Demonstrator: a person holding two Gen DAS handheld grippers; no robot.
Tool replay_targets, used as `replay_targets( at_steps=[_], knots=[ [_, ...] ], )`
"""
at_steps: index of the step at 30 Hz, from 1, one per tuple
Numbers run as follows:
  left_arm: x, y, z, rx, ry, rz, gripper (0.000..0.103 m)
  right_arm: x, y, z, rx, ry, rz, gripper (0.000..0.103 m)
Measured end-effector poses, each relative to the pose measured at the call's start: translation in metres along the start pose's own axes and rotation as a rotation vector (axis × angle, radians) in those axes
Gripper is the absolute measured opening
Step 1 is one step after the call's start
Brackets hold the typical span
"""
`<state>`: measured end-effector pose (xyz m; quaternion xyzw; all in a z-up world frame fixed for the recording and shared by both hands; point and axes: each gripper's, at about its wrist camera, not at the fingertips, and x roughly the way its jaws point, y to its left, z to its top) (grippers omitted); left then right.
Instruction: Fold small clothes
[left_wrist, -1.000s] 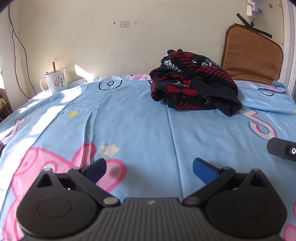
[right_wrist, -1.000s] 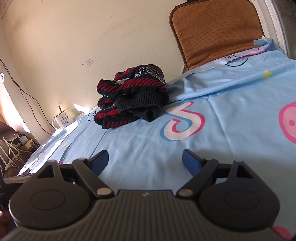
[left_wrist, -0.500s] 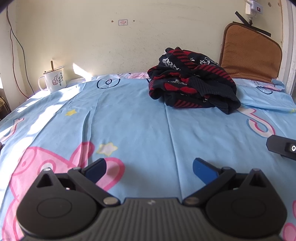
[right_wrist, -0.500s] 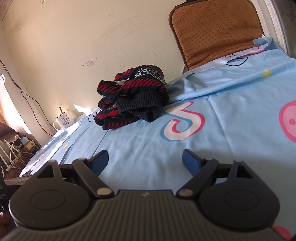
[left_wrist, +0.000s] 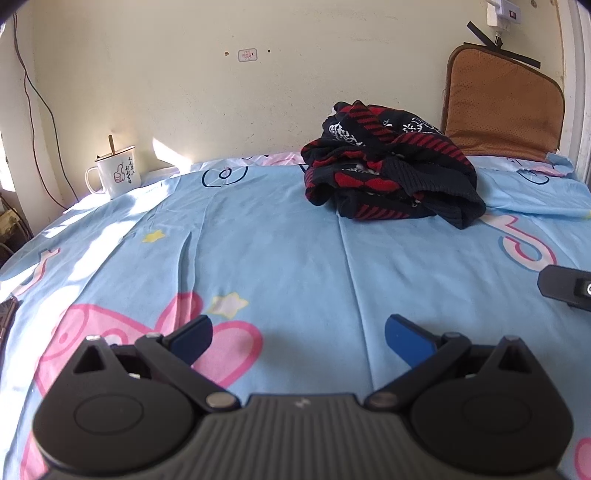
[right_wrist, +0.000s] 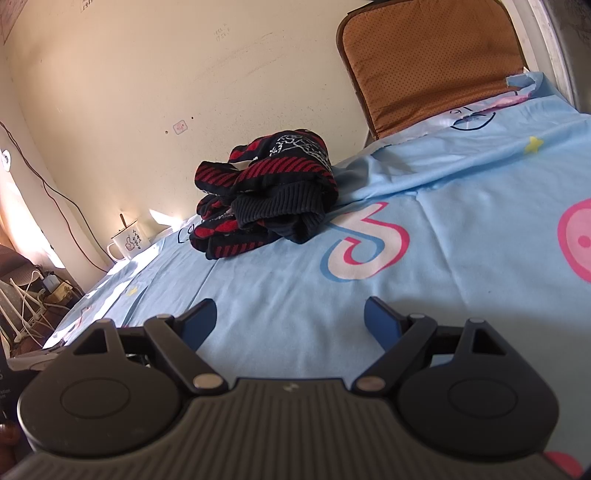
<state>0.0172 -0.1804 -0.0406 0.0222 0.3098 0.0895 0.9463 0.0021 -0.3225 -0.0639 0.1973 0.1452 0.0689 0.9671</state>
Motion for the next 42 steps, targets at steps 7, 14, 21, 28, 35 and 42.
replay_targets(
  at_steps=[7, 14, 21, 28, 35, 42],
  knots=[
    [-0.006, 0.003, 0.004, 0.006, 0.011, 0.052, 0.103, -0.001, -0.001, 0.001, 0.001, 0.001, 0.006, 0.089],
    [-0.014, 0.004, 0.007, 0.020, 0.034, 0.079, 0.103, -0.002, 0.001, 0.002, 0.000, 0.025, -0.002, 0.089],
    [-0.017, 0.003, 0.008, 0.034, 0.046, 0.102, 0.103, -0.014, 0.004, 0.009, 0.009, 0.004, 0.020, 0.089],
    [-0.017, 0.002, 0.007, 0.040, 0.062, 0.103, 0.103, -0.019, 0.006, 0.012, 0.009, -0.010, 0.028, 0.089],
    [-0.015, 0.002, 0.004, 0.048, 0.082, 0.102, 0.103, -0.019, 0.006, 0.012, 0.008, -0.009, 0.030, 0.089],
    [-0.014, 0.002, 0.004, 0.046, 0.089, 0.106, 0.103, -0.020, 0.005, 0.012, 0.015, -0.005, 0.027, 0.089]
  ],
)
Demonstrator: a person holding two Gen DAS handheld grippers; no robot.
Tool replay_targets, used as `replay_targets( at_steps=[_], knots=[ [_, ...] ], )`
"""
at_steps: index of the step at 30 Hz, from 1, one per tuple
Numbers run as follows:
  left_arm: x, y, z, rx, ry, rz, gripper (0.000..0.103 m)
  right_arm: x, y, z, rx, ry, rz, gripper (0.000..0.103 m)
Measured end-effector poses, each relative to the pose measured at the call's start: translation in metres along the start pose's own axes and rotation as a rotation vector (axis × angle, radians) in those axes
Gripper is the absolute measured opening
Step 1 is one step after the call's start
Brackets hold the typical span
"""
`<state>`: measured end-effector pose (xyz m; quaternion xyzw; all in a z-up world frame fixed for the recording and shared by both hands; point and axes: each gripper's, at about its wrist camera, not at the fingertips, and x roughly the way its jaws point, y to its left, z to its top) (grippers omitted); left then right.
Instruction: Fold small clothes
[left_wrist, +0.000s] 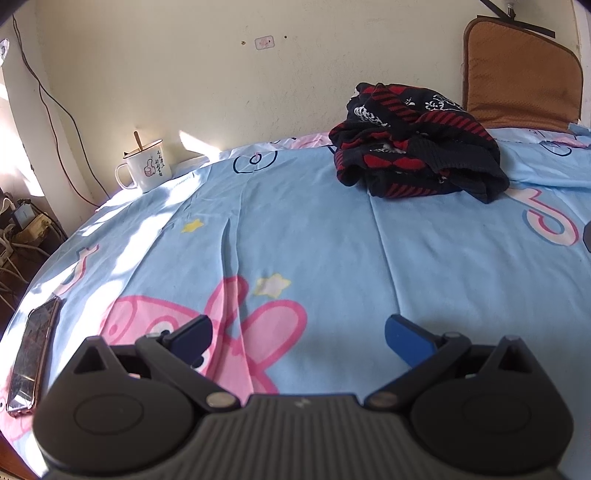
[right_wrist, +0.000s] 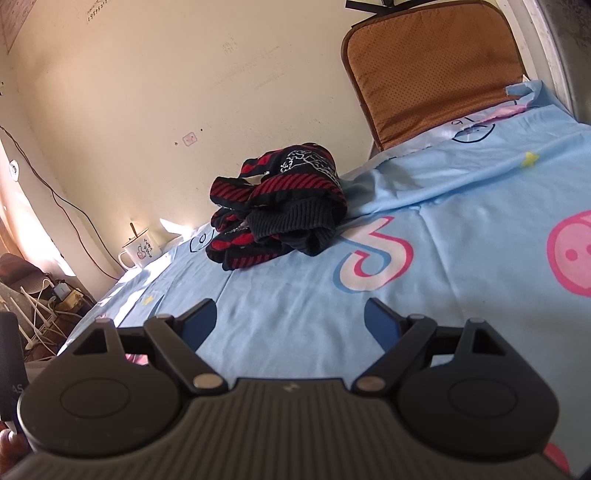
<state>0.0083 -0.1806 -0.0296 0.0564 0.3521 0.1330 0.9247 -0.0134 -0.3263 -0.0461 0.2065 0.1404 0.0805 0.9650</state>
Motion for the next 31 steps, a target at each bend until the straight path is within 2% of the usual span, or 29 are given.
replay_targets(
  at_steps=[23, 31],
  knots=[
    [0.004, 0.001, -0.002, 0.004, 0.020, -0.002, 0.103, 0.000, -0.002, 0.000, 0.004, 0.002, 0.000, 0.089],
    [0.001, -0.007, 0.009, 0.019, 0.013, -0.091, 0.103, -0.002, 0.001, 0.011, -0.043, -0.014, -0.013, 0.089]
  ],
)
